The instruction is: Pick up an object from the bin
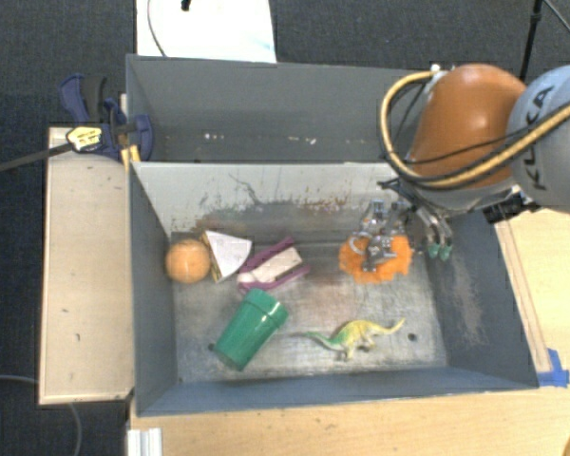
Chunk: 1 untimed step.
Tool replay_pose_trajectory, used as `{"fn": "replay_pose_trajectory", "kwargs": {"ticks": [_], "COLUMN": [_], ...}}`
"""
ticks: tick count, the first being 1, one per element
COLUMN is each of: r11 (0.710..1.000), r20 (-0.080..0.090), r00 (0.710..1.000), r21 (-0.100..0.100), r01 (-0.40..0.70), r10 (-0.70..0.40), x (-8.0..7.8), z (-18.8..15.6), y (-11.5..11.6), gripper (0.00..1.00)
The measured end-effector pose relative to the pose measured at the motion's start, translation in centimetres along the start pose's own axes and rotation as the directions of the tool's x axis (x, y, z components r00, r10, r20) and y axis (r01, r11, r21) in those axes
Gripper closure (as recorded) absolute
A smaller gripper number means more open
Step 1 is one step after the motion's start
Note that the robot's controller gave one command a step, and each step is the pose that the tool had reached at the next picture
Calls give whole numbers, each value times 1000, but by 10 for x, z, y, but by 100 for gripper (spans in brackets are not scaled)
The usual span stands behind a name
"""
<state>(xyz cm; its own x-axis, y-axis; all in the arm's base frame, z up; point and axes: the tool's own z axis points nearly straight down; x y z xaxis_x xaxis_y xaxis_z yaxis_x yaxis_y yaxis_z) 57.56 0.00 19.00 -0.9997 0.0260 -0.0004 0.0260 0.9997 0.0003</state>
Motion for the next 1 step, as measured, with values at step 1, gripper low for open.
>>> {"fn": "replay_pose_trajectory", "kwargs": {"ticks": [1], "r11": [1000], "r20": [12], "r00": [1000], "r21": [1], "r01": [-21], "r10": [21], "x": [5], "z": [-20], "y": [17], "gripper": [100]}}
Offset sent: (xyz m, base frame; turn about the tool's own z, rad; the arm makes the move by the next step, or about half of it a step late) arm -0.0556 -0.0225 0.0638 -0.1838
